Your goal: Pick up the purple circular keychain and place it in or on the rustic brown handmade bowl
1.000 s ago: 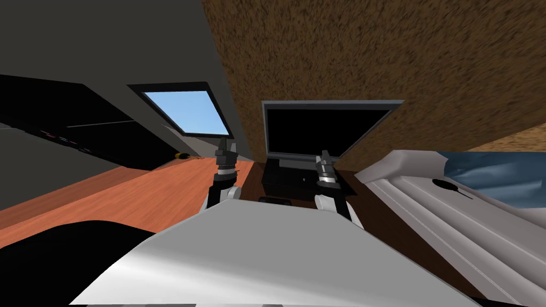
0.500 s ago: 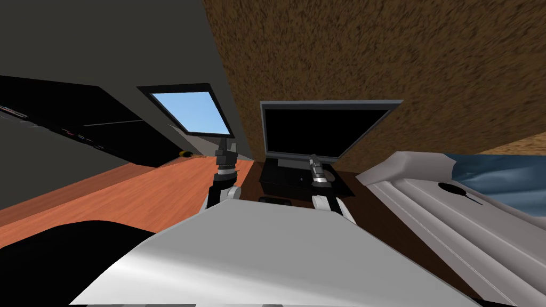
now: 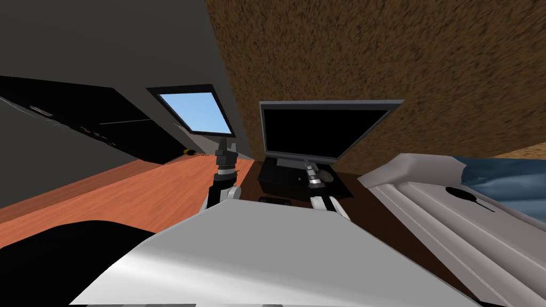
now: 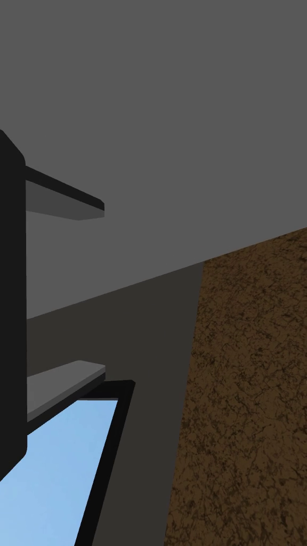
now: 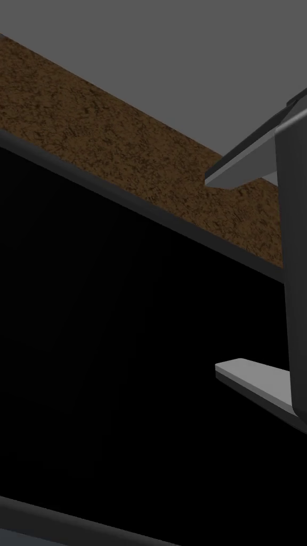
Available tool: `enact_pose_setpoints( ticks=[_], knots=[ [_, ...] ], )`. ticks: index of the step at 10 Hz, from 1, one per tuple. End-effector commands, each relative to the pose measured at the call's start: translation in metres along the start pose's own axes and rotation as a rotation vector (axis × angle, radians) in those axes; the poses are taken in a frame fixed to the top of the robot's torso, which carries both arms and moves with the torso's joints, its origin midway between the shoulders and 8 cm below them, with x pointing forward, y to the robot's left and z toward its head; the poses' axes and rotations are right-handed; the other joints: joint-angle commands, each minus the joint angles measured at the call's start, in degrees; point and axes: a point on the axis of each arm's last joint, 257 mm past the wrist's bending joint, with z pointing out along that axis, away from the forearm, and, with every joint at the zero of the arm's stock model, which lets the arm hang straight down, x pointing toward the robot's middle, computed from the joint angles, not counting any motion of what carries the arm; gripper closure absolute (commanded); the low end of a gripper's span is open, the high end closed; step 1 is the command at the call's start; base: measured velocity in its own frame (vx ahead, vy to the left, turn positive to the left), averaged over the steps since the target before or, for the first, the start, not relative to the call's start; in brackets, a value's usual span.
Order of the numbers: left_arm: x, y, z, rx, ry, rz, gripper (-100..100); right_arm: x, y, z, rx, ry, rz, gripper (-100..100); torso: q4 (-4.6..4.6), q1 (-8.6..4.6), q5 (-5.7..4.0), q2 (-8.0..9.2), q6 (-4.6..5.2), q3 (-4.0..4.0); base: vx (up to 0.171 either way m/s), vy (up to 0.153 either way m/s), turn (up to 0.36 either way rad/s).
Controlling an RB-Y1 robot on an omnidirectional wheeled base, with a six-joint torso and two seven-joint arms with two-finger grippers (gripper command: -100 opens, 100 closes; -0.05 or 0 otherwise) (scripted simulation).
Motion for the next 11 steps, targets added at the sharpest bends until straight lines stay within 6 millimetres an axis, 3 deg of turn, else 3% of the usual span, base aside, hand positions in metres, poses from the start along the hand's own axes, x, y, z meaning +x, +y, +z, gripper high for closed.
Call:
enact_pose_setpoints(
  ticks=[1,6,9,11],
  knots=[
    [0.000,0.000,0.000,0.000,0.000,0.000,0,0.025,-0.015,-0.003,0.021,0.074,-0.065,-100,0.00,0.00,0.00,0.00,0.00,0.00,-0.042,-0.131,0.142],
    [0.000,0.000,0.000,0.000,0.000,0.000,0,0.046,-0.048,-0.013,0.077,0.140,-0.110,-100,0.00,0.09,0.02,0.00,0.01,0.00,-0.026,-0.068,0.037],
    [0.000,0.000,0.000,0.000,0.000,0.000,0,0.075,-0.073,-0.023,0.097,0.245,-0.207,-100,0.00,0.10,0.02,-0.03,0.02,-0.01,-0.025,-0.077,0.097],
    [0.000,0.000,0.000,0.000,0.000,0.000,0,0.078,-0.088,-0.030,0.128,0.257,-0.207,-100,0.01,0.04,0.00,0.01,0.03,0.01,-0.021,-0.054,0.023]
  ],
)
